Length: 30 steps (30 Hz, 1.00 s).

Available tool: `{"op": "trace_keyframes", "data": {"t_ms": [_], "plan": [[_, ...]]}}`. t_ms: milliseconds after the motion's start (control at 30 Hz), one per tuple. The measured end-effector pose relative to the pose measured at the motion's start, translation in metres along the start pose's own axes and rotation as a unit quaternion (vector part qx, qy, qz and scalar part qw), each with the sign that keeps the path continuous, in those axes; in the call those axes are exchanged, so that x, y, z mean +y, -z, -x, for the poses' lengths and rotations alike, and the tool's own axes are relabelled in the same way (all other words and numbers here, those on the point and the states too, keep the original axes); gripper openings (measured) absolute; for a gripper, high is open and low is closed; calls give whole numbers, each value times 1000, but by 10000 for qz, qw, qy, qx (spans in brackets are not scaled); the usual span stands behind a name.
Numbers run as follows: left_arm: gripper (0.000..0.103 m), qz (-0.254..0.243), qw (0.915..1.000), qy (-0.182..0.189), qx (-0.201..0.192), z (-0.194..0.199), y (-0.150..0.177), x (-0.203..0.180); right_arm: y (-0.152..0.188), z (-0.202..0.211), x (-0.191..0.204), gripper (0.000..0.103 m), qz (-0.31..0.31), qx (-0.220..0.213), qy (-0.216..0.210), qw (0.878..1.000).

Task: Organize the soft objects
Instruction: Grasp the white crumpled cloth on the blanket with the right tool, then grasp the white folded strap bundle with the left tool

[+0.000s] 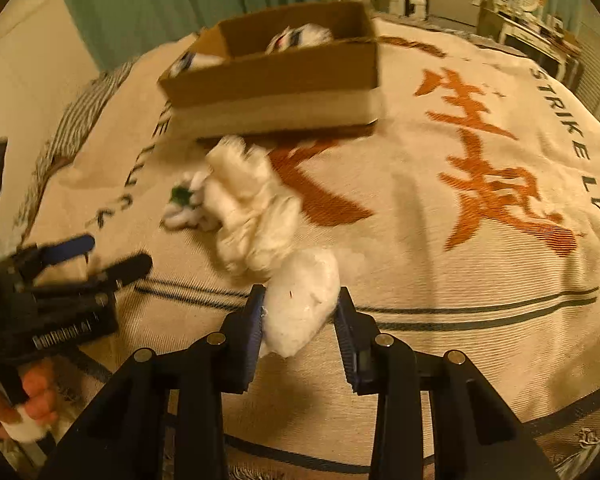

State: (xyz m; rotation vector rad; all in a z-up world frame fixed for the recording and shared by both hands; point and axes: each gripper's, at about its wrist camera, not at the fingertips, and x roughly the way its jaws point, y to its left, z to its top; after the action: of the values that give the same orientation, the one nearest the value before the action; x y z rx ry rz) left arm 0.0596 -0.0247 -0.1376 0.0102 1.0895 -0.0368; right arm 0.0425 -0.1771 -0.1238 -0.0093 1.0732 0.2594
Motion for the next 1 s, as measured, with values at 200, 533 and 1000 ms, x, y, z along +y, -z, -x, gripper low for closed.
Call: {"op": "trace_keyframes", "data": {"t_ms": [200,533,1000], "plan": [[76,-462,9981,267,-295,10,-8,-48,-11,8,-24,34,69,-223,510,9984],[50,-876,9943,571,-200,-11,-16,-98,-16,8,-66,34,-219,-172,617,9977],[22,-676,9957,632,104,-48,-19,-97,-6,-3,-98,34,-648,-26,371,9972]]}}
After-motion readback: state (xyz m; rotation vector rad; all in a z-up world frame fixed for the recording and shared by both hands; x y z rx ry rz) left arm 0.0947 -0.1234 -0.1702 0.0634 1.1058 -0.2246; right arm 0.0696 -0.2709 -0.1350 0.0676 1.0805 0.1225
